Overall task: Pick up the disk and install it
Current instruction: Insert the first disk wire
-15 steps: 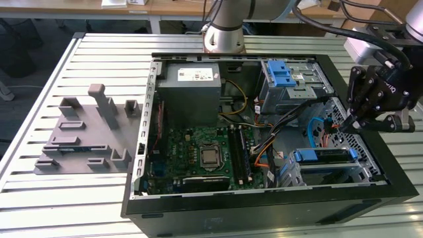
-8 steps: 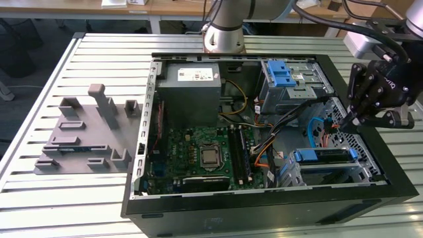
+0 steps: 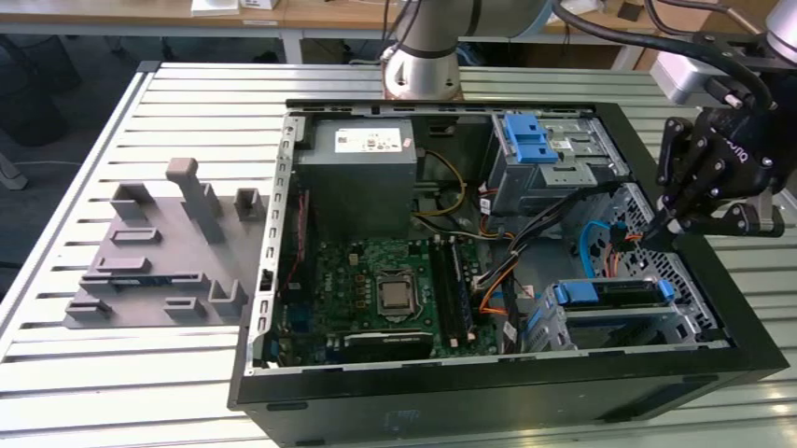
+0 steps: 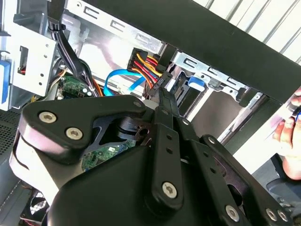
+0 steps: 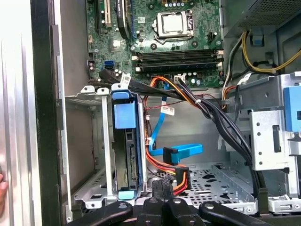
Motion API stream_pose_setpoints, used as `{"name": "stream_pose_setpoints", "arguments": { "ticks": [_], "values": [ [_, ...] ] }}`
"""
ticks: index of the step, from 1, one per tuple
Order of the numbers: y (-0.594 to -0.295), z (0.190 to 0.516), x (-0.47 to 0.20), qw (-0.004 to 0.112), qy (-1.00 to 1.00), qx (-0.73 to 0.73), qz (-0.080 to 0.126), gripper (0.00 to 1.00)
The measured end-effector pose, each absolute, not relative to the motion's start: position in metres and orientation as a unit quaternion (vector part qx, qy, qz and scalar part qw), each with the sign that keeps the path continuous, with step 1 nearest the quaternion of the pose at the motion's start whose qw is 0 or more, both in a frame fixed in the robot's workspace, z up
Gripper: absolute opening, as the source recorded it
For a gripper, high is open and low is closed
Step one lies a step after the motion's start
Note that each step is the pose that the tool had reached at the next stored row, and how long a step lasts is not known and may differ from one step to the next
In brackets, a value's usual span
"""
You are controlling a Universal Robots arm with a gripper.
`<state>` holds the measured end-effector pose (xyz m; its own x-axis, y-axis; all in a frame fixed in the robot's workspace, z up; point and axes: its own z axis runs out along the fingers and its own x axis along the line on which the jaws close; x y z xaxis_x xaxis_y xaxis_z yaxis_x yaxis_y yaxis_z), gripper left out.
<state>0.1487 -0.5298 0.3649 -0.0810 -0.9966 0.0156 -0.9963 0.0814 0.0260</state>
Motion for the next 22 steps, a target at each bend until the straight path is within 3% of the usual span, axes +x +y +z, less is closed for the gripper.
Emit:
{"name": "stream_pose_setpoints", "arguments": {
  "ticks": [4, 5, 9, 10, 22],
  "values": [
    [-0.528, 0.364, 0.150, 0.021, -0.736, 0.677, 0.001, 0.11],
    [-0.527, 0.364, 0.150, 0.023, -0.737, 0.676, 0.001, 0.17],
    [-0.526, 0.363, 0.151, 0.027, -0.743, 0.669, -0.002, 0.19],
    [-0.525, 0.363, 0.151, 0.028, -0.745, 0.667, -0.003, 0.25],
    [-0.519, 0.358, 0.156, 0.037, -0.754, 0.656, -0.007, 0.25]
  ]
}}
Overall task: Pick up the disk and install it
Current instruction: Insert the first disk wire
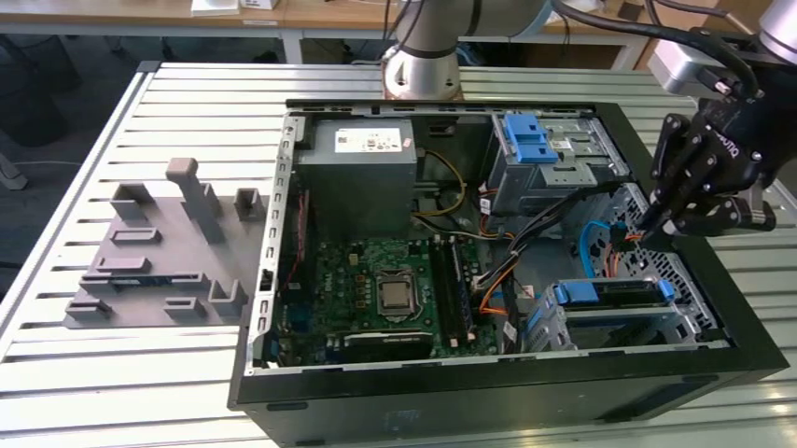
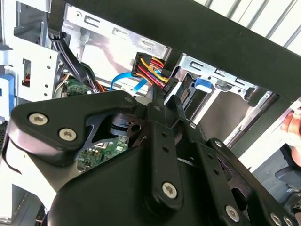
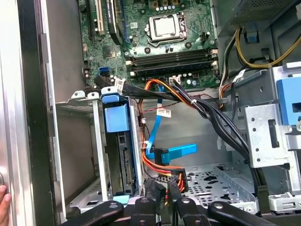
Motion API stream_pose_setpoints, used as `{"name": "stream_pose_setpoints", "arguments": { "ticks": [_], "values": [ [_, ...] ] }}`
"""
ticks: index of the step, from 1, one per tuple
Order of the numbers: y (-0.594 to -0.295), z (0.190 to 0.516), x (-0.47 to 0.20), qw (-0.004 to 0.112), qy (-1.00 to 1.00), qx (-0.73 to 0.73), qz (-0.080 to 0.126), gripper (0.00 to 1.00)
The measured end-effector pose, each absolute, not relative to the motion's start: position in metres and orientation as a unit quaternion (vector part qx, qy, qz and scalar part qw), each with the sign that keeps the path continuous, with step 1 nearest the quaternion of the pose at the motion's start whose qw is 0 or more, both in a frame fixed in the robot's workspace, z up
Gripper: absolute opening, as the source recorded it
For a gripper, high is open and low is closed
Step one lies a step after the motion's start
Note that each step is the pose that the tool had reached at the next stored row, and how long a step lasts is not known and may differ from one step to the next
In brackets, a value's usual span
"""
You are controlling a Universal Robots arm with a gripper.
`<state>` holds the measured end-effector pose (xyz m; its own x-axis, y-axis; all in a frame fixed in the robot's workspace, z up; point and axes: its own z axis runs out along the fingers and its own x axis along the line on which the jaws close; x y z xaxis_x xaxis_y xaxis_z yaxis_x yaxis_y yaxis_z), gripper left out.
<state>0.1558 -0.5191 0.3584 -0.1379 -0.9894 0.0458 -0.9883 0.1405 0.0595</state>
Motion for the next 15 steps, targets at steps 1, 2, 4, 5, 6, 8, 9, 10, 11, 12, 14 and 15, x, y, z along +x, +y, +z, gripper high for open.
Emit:
{"name": "stream_pose_setpoints", "arguments": {
  "ticks": [1, 2, 4, 5, 6, 8, 9, 10, 11, 12, 14, 15],
  "values": [
    [-0.5190, 0.3578, 0.1559, 0.038, -0.755, 0.655, -0.007, 0.25],
    [-0.5189, 0.3570, 0.1560, 0.039, -0.755, 0.655, -0.006, 0.25],
    [-0.5187, 0.3556, 0.1562, 0.041, -0.756, 0.653, -0.004, 0.25],
    [-0.5185, 0.3549, 0.1563, 0.042, -0.756, 0.653, -0.003, 0.25],
    [-0.5183, 0.3543, 0.1564, 0.043, -0.756, 0.653, -0.001, 0.25],
    [-0.5176, 0.3532, 0.1566, 0.044, -0.757, 0.652, 0.001, 0.23],
    [-0.5174, 0.3526, 0.1566, 0.045, -0.757, 0.652, 0.001, 0.23],
    [-0.5173, 0.3523, 0.1566, 0.045, -0.757, 0.652, 0.001, 0.17],
    [-0.5174, 0.3524, 0.1566, 0.045, -0.757, 0.652, 0.001, 0.16],
    [-0.5173, 0.3524, 0.1566, 0.045, -0.755, 0.654, 0.001, 0.16],
    [-0.5175, 0.3524, 0.1560, 0.045, -0.750, 0.660, 0.002, 0.16],
    [-0.5177, 0.3524, 0.1554, 0.045, -0.748, 0.663, 0.002, 0.16]
  ]
}}
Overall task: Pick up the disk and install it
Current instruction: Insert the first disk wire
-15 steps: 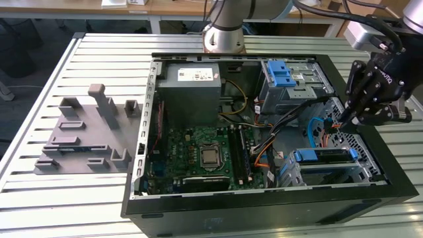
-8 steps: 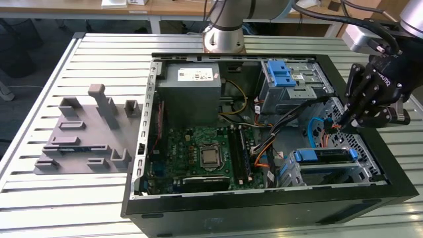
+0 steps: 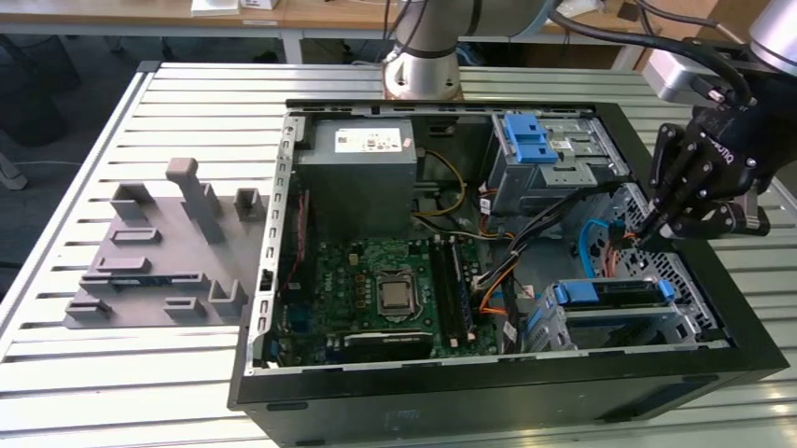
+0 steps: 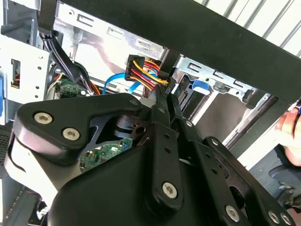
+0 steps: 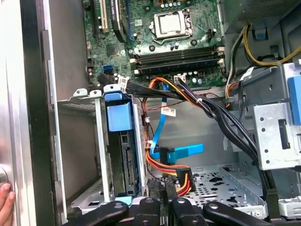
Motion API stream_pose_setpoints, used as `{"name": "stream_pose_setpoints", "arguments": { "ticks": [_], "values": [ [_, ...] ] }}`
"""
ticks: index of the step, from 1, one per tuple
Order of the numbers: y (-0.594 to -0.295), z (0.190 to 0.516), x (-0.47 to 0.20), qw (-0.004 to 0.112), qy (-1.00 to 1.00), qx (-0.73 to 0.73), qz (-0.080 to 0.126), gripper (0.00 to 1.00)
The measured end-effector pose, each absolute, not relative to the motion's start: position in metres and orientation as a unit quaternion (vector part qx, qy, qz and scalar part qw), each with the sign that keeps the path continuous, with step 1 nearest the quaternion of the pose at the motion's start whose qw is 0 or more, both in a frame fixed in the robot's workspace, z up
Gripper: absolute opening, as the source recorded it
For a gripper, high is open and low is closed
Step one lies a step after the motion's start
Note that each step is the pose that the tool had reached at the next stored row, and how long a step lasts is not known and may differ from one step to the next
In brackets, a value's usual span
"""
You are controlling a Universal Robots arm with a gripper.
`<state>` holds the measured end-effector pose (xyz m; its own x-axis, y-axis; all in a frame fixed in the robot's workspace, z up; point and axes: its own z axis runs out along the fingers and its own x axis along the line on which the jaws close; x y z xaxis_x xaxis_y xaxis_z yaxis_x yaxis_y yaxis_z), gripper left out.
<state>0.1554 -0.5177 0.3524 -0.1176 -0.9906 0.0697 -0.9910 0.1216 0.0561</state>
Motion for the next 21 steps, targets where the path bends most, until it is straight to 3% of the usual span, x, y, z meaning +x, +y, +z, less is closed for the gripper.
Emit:
{"name": "stream_pose_setpoints", "arguments": {
  "ticks": [10, 21],
  "values": [
    [-0.523, 0.352, 0.144, 0.038, -0.741, 0.670, 0.008, 0.16],
    [-0.528, 0.347, 0.135, 0.014, -0.740, 0.673, 0.019, 0.16]
  ]
}}
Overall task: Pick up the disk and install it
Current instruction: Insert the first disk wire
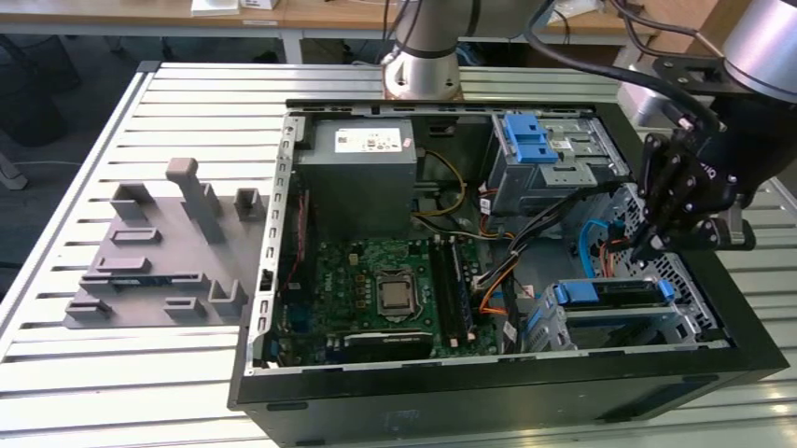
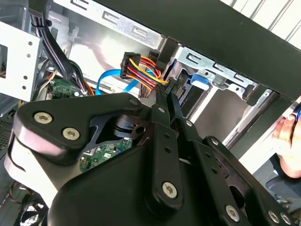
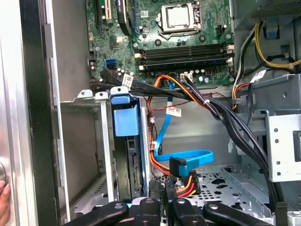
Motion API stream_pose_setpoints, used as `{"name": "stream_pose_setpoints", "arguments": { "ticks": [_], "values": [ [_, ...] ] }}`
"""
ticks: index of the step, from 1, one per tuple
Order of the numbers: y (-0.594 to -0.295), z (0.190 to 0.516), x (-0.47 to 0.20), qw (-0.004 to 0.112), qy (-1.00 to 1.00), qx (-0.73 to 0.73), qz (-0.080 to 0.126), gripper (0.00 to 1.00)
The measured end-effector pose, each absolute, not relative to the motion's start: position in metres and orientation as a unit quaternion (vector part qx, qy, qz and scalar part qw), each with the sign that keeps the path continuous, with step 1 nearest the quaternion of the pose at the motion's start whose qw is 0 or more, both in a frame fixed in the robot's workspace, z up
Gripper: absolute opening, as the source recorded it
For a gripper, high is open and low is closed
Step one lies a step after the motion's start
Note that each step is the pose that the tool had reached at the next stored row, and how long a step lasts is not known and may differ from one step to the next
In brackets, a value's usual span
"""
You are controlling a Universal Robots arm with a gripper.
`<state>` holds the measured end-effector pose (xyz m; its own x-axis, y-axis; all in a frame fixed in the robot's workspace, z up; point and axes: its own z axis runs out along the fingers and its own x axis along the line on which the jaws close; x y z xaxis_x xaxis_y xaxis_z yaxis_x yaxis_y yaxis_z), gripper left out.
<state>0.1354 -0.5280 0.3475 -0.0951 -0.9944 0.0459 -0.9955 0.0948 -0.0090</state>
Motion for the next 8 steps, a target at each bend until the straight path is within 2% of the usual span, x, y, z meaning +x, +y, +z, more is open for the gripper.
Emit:
{"name": "stream_pose_setpoints", "arguments": {
  "ticks": [8],
  "values": [
    [-0.5316, 0.3467, 0.1299, 0.007, -0.733, 0.679, 0.019, 0.16]
  ]
}}
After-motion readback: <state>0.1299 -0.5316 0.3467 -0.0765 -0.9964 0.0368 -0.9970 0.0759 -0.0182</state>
